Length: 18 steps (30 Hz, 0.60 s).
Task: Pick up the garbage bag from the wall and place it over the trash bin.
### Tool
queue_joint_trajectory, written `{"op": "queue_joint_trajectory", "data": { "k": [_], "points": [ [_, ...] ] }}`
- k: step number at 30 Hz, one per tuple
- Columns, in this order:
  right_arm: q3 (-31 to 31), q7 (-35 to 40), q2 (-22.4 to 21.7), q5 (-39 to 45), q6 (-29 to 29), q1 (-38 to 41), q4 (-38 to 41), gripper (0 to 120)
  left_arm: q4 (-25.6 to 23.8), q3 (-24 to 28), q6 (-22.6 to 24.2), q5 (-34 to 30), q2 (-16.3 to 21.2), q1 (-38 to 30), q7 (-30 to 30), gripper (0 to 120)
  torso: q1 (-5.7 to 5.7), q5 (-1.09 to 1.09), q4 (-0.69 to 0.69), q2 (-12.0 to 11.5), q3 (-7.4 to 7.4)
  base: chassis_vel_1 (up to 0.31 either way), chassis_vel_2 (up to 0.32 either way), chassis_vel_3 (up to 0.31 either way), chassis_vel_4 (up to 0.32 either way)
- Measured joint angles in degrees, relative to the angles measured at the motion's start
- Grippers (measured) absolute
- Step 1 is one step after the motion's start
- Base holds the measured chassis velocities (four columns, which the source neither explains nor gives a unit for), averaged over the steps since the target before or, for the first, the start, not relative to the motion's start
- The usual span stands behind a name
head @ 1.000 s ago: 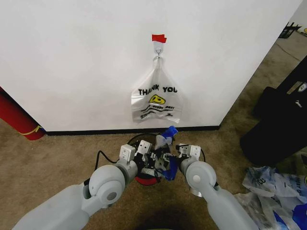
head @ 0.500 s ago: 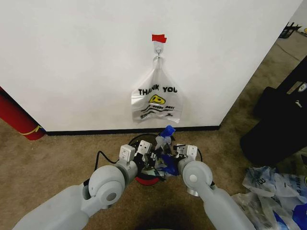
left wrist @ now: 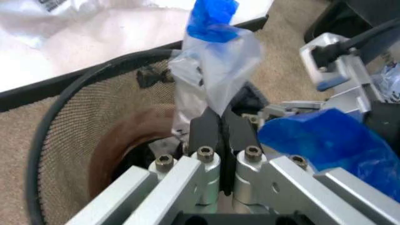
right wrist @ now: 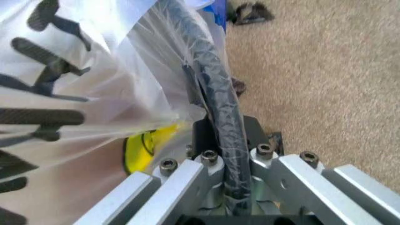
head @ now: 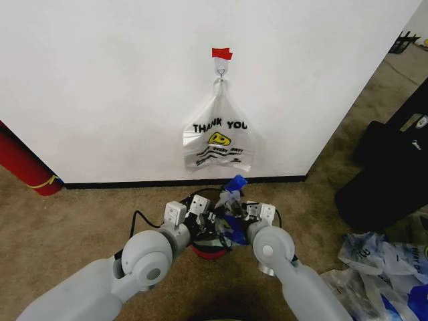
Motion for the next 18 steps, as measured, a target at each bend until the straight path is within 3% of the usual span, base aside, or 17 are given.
{"op": "queue_joint_trajectory", "data": {
  "k": [18],
  "points": [
    [6.2,-11.1,1.1,-4.7,8.3,-6.7,2.2,0,-0.4,-5.8,0.5,-3.9,2.3,0.6,-0.5,0,0.00,0.00,0.00,0.0,0.00,0.000,0.000,0.000,0.000]
  ]
}}
